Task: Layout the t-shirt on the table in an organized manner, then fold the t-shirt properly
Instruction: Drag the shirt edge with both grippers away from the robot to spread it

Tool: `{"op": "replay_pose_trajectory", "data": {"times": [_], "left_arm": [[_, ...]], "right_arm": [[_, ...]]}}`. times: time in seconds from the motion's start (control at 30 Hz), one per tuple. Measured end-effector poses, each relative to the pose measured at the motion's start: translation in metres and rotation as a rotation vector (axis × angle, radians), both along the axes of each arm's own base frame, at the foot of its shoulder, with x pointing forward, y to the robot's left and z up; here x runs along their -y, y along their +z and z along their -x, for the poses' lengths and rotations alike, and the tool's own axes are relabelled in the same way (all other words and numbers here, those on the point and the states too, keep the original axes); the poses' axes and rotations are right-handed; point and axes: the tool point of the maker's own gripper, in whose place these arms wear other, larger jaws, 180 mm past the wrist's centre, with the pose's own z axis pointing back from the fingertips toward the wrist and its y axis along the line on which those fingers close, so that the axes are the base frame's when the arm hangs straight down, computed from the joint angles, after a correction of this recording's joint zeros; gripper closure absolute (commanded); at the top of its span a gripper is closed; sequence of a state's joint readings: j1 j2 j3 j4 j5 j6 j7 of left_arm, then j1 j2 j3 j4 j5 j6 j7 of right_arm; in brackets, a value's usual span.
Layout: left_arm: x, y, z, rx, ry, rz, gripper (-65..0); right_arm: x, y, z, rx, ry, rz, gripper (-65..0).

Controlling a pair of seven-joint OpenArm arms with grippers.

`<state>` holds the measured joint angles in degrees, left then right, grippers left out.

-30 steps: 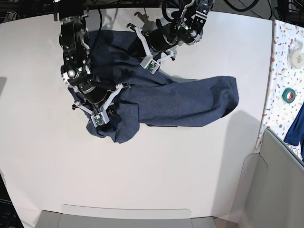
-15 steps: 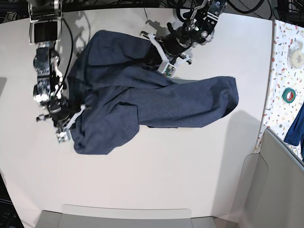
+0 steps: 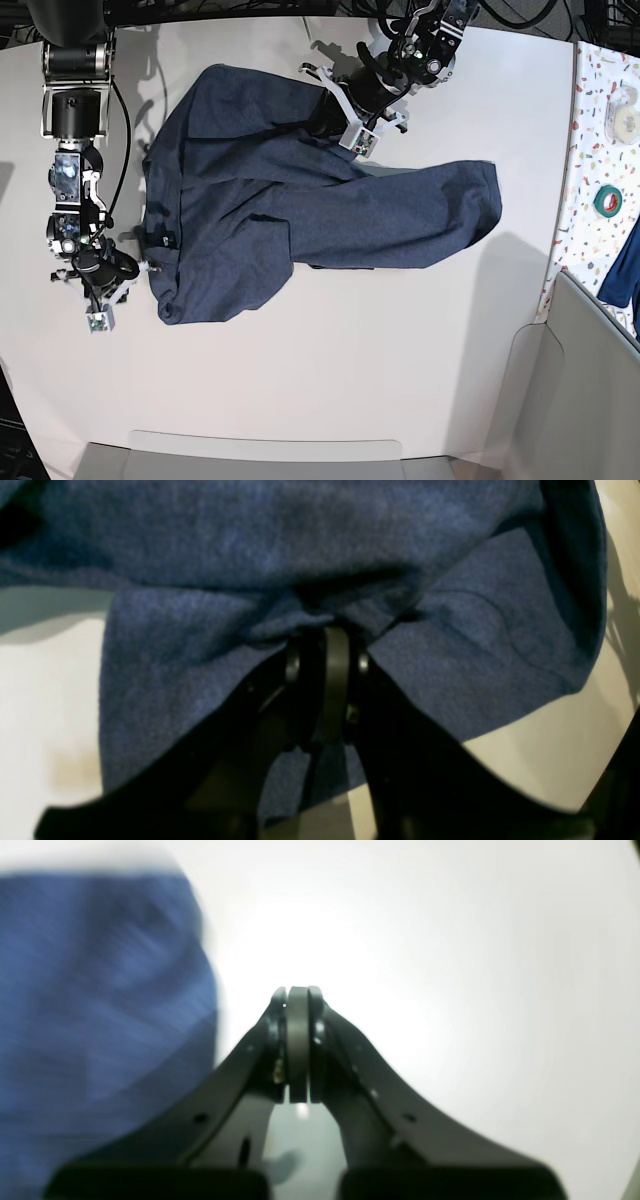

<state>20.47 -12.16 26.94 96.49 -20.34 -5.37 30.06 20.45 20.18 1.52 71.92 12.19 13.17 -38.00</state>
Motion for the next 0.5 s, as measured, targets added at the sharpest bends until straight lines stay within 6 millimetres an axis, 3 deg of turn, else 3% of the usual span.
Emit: {"op": "replay_pose_trajectory", "data": {"times": [0.07,0.13,0.3,0.37,0.5], "left_arm": [[0.001,-0.001,0.0,-0.004,0.0,0.0,-6.4],[0.001,-0.004,0.0,-0.009,0.006,0.002,-6.4],[0.002,-0.005,-0.002,0.002,0.02,0.014,-6.4],[0.004,-0.005,-0.002,0.003,0.01,0.019,-6.4],[0.007,-0.004,-0.007,0.005,0.01,0.008,-6.4]], "right_arm": [[0.003,0.027,0.02,0.054,-0.041,-0.038,0.0],[-0.002,0.04,0.048,0.064,-0.065,-0.055,0.0],[-0.075,0.062,0.107,0.073,0.019,-0.146,0.0],[-0.087,0.048,0.129,0.025,0.033,-0.154,0.0],[-0.079,-0.01,0.176,-0.178,-0.017,-0.14,0.0]]}}
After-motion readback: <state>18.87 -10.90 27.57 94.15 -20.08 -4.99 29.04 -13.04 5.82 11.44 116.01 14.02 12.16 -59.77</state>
